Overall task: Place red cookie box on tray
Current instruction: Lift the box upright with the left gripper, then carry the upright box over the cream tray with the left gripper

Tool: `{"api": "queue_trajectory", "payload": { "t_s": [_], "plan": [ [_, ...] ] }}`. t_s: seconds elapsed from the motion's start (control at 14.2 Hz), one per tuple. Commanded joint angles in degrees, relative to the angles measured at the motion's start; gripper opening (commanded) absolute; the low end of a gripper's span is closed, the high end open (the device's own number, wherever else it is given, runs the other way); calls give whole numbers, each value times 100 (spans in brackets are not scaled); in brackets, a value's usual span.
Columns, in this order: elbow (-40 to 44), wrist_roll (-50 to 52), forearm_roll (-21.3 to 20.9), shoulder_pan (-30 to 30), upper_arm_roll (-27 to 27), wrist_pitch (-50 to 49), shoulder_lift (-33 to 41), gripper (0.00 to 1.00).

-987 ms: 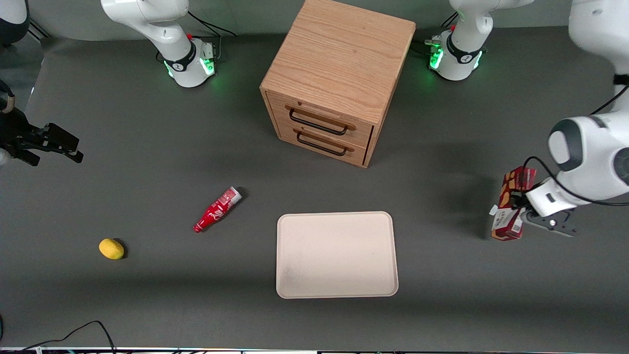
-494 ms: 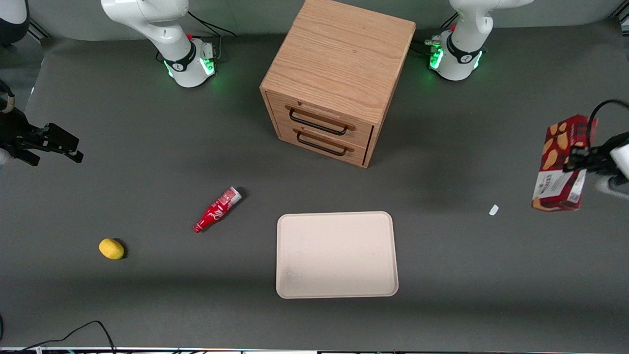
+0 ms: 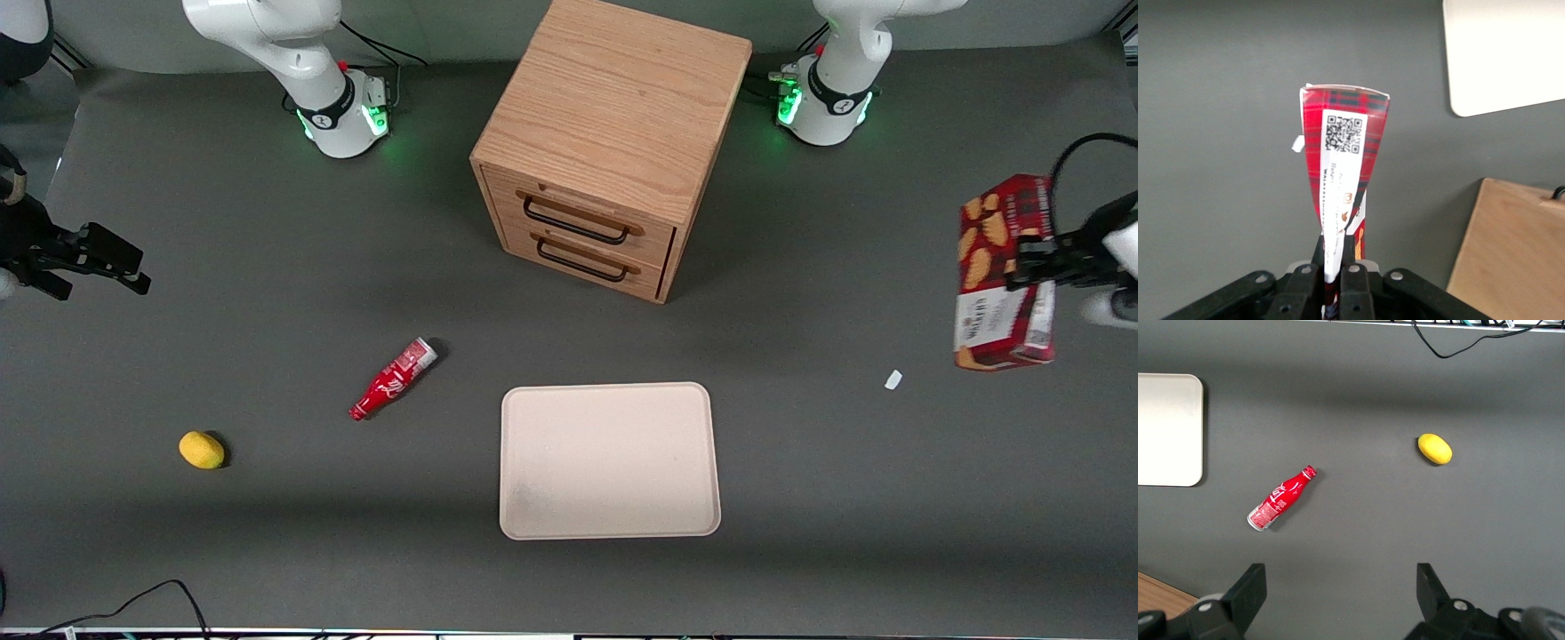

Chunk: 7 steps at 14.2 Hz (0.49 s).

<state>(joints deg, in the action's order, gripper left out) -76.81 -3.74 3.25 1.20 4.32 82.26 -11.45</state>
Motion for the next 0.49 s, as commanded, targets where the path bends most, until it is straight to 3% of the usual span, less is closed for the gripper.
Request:
{"api": "queue_trajectory", "payload": {
  "t_s": [0.0, 0.42],
  "plan": [
    [727, 1021, -9, -102, 489, -105, -532, 0],
    [1950, 2665, -61, -1111, 667, 587, -1929, 0]
  ]
}}
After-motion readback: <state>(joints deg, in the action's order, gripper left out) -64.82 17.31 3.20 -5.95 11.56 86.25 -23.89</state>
